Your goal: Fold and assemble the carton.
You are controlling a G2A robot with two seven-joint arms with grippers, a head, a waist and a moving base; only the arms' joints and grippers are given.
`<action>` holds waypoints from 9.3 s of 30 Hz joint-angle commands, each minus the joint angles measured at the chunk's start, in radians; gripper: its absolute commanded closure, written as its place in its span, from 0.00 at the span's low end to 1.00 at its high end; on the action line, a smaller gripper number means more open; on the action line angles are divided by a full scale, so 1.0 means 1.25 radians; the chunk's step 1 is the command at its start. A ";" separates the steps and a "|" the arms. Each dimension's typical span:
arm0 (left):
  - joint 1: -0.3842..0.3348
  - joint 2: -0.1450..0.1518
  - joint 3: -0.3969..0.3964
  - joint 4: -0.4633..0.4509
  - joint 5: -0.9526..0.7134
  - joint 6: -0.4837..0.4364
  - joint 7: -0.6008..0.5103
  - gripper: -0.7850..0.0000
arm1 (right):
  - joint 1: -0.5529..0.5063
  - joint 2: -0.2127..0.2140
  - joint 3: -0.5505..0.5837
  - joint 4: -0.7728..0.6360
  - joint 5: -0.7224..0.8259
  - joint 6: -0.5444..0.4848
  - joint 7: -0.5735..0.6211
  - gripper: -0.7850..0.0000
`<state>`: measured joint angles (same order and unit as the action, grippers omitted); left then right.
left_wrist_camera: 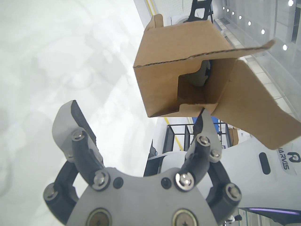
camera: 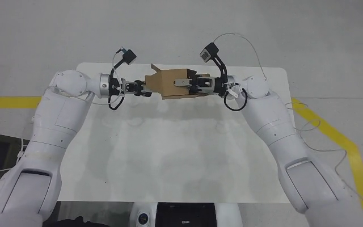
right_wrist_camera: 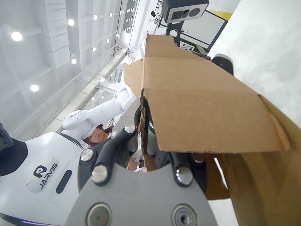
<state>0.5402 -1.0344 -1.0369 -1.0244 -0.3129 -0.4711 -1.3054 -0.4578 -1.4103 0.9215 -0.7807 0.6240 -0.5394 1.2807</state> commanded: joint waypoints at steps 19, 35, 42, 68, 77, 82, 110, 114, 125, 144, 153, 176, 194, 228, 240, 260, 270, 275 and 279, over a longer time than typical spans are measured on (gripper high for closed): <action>-0.030 -0.001 -0.002 0.087 0.041 0.011 0.075 0.00 | -0.013 -0.006 -0.031 -0.031 0.009 0.096 0.096 1.00; -0.021 0.000 0.001 0.047 0.008 -0.025 0.012 0.00 | 0.005 -0.010 -0.012 0.030 -0.004 0.039 0.031 1.00; -0.008 0.001 0.009 0.010 0.015 -0.020 0.005 0.00 | 0.005 -0.016 -0.013 0.030 -0.002 0.036 0.028 1.00; -0.005 0.001 0.016 -0.005 0.022 -0.016 0.017 0.00 | 0.003 -0.027 -0.013 0.020 -0.001 0.046 0.046 1.00; -0.007 0.001 0.017 -0.004 0.021 -0.015 0.018 0.00 | 0.001 -0.028 -0.011 0.018 -0.003 0.048 0.048 1.00; -0.008 0.001 0.018 -0.004 0.020 -0.016 0.018 0.00 | 0.001 -0.029 -0.010 0.018 -0.005 0.050 0.050 1.00; 0.010 0.025 -0.040 -0.020 0.010 -0.010 0.019 0.00 | 0.004 -0.001 0.024 0.059 -0.184 0.060 -0.076 1.00; 0.014 0.023 -0.026 -0.039 0.040 -0.004 0.037 0.00 | 0.003 -0.003 0.015 0.049 -0.204 0.070 -0.085 1.00; 0.004 0.020 0.012 -0.032 0.184 0.024 0.111 0.00 | 0.003 -0.001 0.023 0.024 -0.200 0.069 -0.079 1.00; -0.016 0.010 0.024 0.033 0.120 0.025 0.088 0.00 | -0.017 0.001 0.035 -0.038 -0.152 0.075 -0.045 1.00; -0.019 0.004 0.034 0.037 0.093 0.015 0.076 0.00 | -0.018 -0.003 0.033 -0.039 -0.124 0.065 -0.035 1.00; 0.008 0.005 0.023 -0.010 0.047 -0.006 0.081 0.00 | -0.021 -0.025 0.026 -0.015 -0.013 0.024 0.005 1.00; 0.016 -0.004 0.035 -0.025 0.031 -0.011 0.107 0.00 | -0.018 -0.033 0.030 -0.001 0.012 0.016 0.016 1.00; 0.006 0.002 0.007 0.014 0.086 -0.041 0.127 0.00 | -0.019 -0.026 0.044 0.051 -0.052 0.041 0.006 1.00; 0.063 0.029 -0.042 -0.036 0.305 -0.208 0.278 0.00 | -0.042 -0.033 0.002 0.125 -0.132 0.131 -0.040 1.00; 0.197 0.065 -0.111 -0.197 0.632 -0.331 0.490 0.00 | -0.081 -0.024 -0.011 0.076 -0.239 0.163 -0.095 0.10; 0.241 0.074 -0.124 -0.263 0.779 -0.406 0.595 0.00 | -0.119 0.010 0.051 -0.014 -0.234 0.193 -0.060 0.00; 0.263 0.070 -0.127 -0.292 0.919 -0.433 0.734 0.00 | -0.149 0.033 0.094 -0.087 -0.238 0.220 -0.029 0.00; 0.272 0.063 -0.103 -0.297 1.056 -0.433 0.861 0.00 | -0.180 0.051 0.128 -0.153 -0.237 0.242 -0.005 0.00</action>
<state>0.8784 -0.9532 -1.1755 -1.3948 0.9453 -1.0123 -0.2838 -0.6732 -1.3522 1.0706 -0.9496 0.3255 -0.2428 1.2669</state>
